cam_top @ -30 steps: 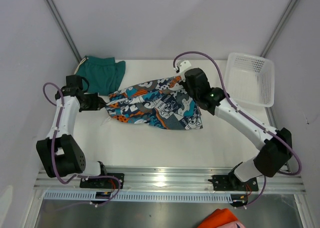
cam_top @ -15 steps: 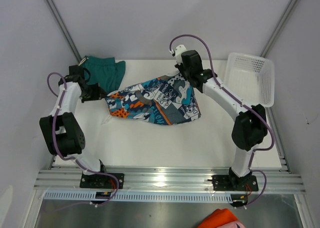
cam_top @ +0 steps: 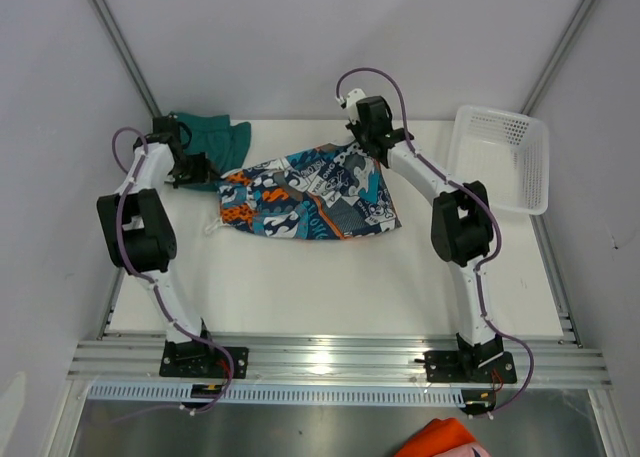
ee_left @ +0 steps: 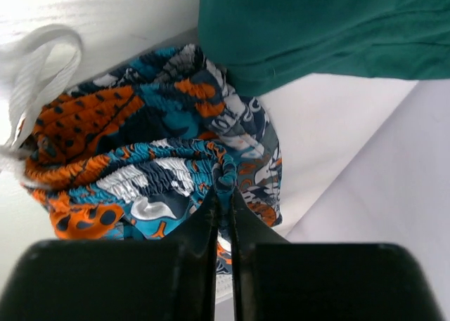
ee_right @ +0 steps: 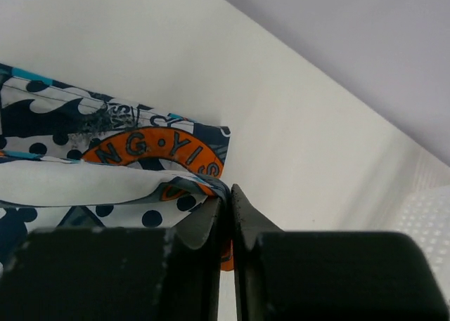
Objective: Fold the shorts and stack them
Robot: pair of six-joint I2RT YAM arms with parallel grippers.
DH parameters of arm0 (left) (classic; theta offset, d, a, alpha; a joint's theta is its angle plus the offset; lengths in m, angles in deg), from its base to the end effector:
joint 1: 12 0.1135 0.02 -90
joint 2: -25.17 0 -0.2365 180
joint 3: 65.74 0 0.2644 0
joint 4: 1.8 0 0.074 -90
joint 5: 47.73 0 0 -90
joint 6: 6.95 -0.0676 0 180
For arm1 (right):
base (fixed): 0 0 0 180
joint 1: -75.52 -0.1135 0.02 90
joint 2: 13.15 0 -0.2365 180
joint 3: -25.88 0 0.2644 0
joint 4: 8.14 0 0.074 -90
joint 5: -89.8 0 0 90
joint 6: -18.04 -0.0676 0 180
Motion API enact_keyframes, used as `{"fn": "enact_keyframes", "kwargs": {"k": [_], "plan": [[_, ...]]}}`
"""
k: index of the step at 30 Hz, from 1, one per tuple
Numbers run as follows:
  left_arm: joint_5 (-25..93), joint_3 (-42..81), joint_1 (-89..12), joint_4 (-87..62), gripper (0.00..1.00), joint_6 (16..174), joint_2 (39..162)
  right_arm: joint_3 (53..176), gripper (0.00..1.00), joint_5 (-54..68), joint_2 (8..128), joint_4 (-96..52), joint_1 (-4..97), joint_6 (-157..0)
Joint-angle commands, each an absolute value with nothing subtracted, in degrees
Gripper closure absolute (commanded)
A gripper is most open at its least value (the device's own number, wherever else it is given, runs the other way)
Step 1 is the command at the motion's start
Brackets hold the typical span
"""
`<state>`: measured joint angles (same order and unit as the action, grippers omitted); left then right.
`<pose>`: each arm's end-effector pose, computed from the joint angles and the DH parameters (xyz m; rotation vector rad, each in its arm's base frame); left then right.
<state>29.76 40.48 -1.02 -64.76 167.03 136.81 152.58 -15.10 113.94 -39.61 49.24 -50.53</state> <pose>0.4171 0.0660 0.1782 -2.1034 2.0114 -0.5868 0.4967 0.2259 0.2268 -0.7126 1.9905 -0.2259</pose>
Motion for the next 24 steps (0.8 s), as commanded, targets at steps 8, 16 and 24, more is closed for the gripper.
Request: {"fn": "enact_keyframes", "kwargs": {"k": [8,16,24], "plan": [[33.1,46.2,-2.0,-63.8,0.14,160.9,138.2,160.0,0.57,-11.4,117.2,-37.2,50.7,-50.2],[36.1,48.7,-1.3,-66.3,0.01,154.8,132.6,153.7,0.49,-3.9,107.9,-41.6,53.9,-63.8],[38.1,47.3,-3.0,-66.8,0.01,133.9,128.7,138.3,0.43,14.4,101.0,-46.3,60.8,-86.5]]}}
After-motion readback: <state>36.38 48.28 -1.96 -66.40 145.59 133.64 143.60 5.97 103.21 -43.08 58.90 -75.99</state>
